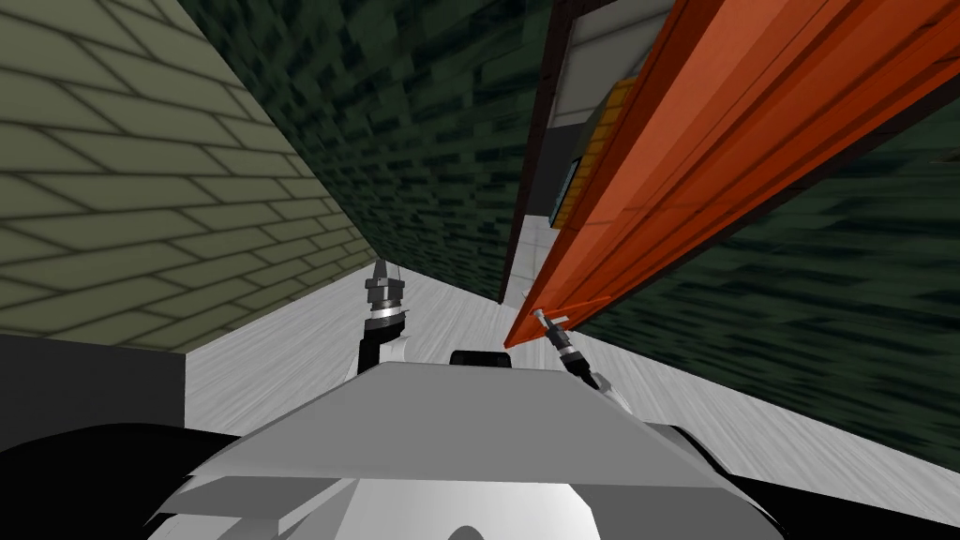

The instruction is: Pull the door open

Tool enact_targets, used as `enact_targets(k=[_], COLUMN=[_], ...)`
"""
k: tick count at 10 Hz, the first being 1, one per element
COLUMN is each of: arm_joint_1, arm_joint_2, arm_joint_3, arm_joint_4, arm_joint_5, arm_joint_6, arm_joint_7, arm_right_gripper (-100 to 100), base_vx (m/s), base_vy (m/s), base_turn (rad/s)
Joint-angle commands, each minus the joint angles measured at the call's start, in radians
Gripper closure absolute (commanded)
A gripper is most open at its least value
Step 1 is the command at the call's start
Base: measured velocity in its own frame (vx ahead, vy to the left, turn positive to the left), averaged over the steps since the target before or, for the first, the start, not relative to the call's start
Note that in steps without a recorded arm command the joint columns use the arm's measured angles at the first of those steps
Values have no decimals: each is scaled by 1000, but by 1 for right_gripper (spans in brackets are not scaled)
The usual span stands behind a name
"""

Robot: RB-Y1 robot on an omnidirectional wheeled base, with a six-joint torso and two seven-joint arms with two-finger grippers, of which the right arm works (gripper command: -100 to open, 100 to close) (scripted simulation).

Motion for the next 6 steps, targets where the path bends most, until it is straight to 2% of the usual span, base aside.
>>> enact_targets(k=[1, 3, 6], arm_joint_1=[-7, -16, -54], arm_joint_2=[12, 14, 25], arm_joint_3=[-1, -6, -26], arm_joint_4=[2, 7, 30], arm_joint_5=[30, 44, 106], arm_joint_6=[-7, -8, -10], arm_joint_7=[-9, -13, -32], arm_right_gripper=[100, 100, 100], base_vx=[-58, -42, -44], base_vy=[-55, -50, -89], base_turn=[-22, -12, -19])
